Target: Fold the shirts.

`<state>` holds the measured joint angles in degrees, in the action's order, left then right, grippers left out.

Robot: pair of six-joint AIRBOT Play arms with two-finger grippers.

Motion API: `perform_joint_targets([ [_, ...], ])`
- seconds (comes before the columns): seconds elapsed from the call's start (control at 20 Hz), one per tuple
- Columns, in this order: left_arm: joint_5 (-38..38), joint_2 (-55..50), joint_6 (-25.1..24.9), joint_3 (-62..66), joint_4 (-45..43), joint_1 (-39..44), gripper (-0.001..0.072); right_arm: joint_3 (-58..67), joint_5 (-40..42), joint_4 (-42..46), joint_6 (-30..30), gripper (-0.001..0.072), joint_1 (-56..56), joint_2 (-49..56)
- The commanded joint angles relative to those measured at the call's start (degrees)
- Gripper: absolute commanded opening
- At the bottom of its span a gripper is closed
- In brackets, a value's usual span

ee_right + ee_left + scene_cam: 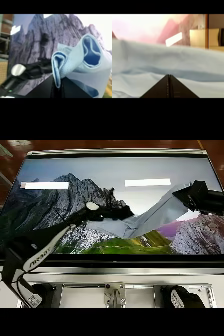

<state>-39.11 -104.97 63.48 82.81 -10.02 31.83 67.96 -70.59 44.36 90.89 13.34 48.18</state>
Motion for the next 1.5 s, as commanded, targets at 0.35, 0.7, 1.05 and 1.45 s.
perform_joint_targets([
  [0.35, -17.88, 28.94, -0.24, 0.07, -17.11, -40.46, 0.0042, 0.07, 23.32, 1.77, -0.7, 0.0065, -26.77, 18.45],
  [0.7, -44.0, 39.47, -0.74, 0.0, -25.59, -54.07, 0.0042, 0.07, 45.35, -13.92, -0.96, 0.0065, -44.04, 40.33],
  [1.05, -42.88, 40.3, -0.87, -0.44, -25.59, -47.63, 0.0042, 0.07, 46.71, -27.71, -4.63, 0.0458, -46.05, 47.69],
  [1.45, -40.83, 40.3, -0.87, -5.29, -25.64, -43.34, 0.0042, 0.07, 21.64, -7.43, -10.51, 0.0515, -28.48, 38.21],
])
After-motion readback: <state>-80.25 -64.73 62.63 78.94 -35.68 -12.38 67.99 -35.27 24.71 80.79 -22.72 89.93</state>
